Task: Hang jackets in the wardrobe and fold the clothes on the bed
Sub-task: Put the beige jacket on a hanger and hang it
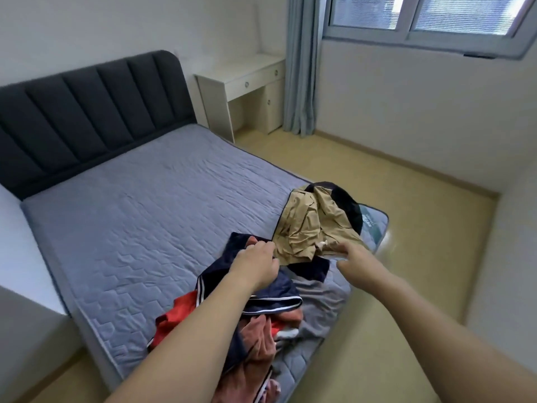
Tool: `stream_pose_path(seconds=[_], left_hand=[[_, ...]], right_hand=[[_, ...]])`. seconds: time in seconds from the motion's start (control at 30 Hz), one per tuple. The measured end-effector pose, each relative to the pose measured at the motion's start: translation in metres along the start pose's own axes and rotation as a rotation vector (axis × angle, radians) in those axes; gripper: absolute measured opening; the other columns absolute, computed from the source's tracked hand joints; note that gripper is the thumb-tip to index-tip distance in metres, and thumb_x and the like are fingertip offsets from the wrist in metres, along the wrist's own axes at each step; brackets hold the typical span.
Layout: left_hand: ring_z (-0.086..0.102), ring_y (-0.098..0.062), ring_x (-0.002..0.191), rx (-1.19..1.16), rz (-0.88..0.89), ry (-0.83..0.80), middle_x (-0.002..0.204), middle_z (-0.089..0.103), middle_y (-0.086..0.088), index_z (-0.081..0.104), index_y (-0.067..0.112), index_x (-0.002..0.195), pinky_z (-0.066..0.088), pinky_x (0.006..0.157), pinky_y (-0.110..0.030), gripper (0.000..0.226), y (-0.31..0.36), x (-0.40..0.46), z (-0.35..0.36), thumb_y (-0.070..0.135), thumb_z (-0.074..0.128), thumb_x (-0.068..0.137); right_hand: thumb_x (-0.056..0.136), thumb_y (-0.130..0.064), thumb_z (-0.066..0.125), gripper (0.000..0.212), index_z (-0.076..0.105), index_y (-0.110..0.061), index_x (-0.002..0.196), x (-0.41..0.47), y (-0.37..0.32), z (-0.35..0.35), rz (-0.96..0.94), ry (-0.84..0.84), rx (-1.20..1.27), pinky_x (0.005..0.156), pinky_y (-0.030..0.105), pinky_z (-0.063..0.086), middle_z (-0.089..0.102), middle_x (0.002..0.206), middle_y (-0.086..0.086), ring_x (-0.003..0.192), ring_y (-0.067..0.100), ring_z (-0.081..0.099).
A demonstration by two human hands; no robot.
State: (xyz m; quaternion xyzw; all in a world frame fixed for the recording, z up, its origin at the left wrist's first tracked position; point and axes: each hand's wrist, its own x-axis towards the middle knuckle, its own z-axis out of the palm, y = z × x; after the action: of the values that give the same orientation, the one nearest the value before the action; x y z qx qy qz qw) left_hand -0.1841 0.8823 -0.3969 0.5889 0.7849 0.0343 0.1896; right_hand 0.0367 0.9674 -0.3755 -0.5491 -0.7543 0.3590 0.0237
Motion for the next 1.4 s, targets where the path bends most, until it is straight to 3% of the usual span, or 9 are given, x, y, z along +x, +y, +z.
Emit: stream_pose_path(seconds=[0.27, 0.47, 0.6, 0.7, 0.87, 1.0, 1.13, 1.3, 1.4], left_hand=[[0.054, -0.026, 0.111, -0.293, -0.304, -0.014, 0.126, 0.056, -0.008, 0.053, 0.013, 0.120, 0.046, 0.090, -0.035, 0.031, 0.003, 0.206, -0.002, 0.025, 0.041, 0.094], [0.050, -0.021, 0.093, -0.431, -0.417, -0.082, 0.109, 0.055, -0.001, 0.048, 0.018, 0.109, 0.037, 0.071, -0.031, 0.019, 0.016, 0.382, 0.020, 0.028, 0.044, 0.094], [0.050, -0.019, 0.091, -0.526, -0.462, -0.084, 0.098, 0.054, 0.005, 0.050, 0.022, 0.101, 0.041, 0.074, -0.032, 0.015, 0.008, 0.517, 0.087, 0.030, 0.050, 0.089], [0.051, -0.027, 0.117, -0.577, -0.561, -0.096, 0.126, 0.060, -0.002, 0.054, 0.026, 0.123, 0.043, 0.100, -0.039, 0.048, -0.019, 0.616, 0.165, 0.041, 0.058, 0.078], [0.022, -0.034, 0.146, -0.696, -0.832, -0.144, 0.161, 0.019, -0.010, -0.006, 0.022, 0.156, 0.014, 0.119, -0.049, 0.125, -0.047, 0.699, 0.274, 0.066, 0.072, 0.069], [0.057, -0.033, 0.113, -0.456, -0.500, -0.132, 0.125, 0.061, -0.008, 0.043, 0.023, 0.131, 0.047, 0.095, -0.038, 0.046, -0.001, 0.680, 0.322, 0.038, 0.052, 0.089], [0.060, -0.040, 0.099, -0.148, -0.064, -0.259, 0.106, 0.065, -0.015, 0.056, 0.015, 0.113, 0.046, 0.079, -0.041, 0.024, 0.066, 0.630, 0.300, 0.029, 0.044, 0.096], [0.063, -0.036, 0.088, -0.011, 0.223, -0.381, 0.096, 0.066, -0.014, 0.062, 0.009, 0.097, 0.041, 0.066, -0.038, 0.017, 0.110, 0.593, 0.226, 0.016, 0.046, 0.094], [0.059, -0.037, 0.095, -0.210, 0.109, -0.422, 0.102, 0.064, -0.013, 0.058, 0.014, 0.095, 0.046, 0.078, -0.041, 0.017, 0.122, 0.551, 0.173, 0.026, 0.045, 0.092]], right_hand=[[0.091, -0.018, 0.049, 0.050, 0.044, -0.014, 0.140, 0.196, 0.035, -0.074, 0.035, -0.054, 0.036, 0.102, 0.031, 0.041, 0.047, 0.142, 0.006, 0.127, 0.023, 0.047], [0.092, -0.019, 0.045, 0.046, 0.046, -0.017, 0.138, 0.368, 0.075, -0.125, 0.106, -0.045, 0.056, 0.070, 0.026, 0.044, 0.060, 0.118, 0.003, 0.095, 0.018, 0.059], [0.096, -0.021, 0.047, 0.044, 0.044, -0.014, 0.139, 0.507, 0.109, -0.108, 0.104, -0.091, 0.115, 0.084, 0.028, 0.043, 0.054, 0.131, 0.004, 0.099, 0.015, 0.048], [0.092, -0.019, 0.050, 0.050, 0.042, -0.015, 0.142, 0.611, 0.152, -0.059, 0.128, -0.127, 0.150, 0.094, 0.030, 0.042, 0.050, 0.139, 0.003, 0.115, 0.017, 0.050], [0.093, -0.021, 0.052, 0.056, 0.035, -0.018, 0.147, 0.720, 0.214, 0.016, 0.212, -0.243, 0.182, 0.089, 0.029, 0.041, 0.045, 0.143, 0.003, 0.115, 0.018, 0.049], [0.087, -0.044, 0.064, 0.083, 0.020, -0.018, 0.153, 0.770, 0.218, 0.044, 0.318, -0.322, 0.213, 0.104, 0.041, 0.038, 0.027, 0.155, 0.007, 0.136, 0.029, 0.036], [0.066, -0.052, 0.084, 0.123, 0.006, -0.013, 0.153, 0.780, 0.191, 0.057, 0.396, -0.387, 0.300, 0.097, 0.037, 0.040, 0.023, 0.153, 0.011, 0.136, 0.030, 0.034], [0.084, -0.015, 0.064, 0.074, 0.023, -0.008, 0.145, 0.751, 0.174, 0.048, 0.429, -0.346, 0.007, 0.103, 0.043, 0.044, 0.042, 0.138, 0.017, 0.125, 0.033, 0.046], [0.084, -0.014, 0.051, 0.037, 0.054, -0.007, 0.121, 0.725, 0.165, 0.020, 0.393, -0.318, 0.114, 0.091, 0.043, 0.053, 0.060, 0.110, 0.014, 0.100, 0.033, 0.060]])
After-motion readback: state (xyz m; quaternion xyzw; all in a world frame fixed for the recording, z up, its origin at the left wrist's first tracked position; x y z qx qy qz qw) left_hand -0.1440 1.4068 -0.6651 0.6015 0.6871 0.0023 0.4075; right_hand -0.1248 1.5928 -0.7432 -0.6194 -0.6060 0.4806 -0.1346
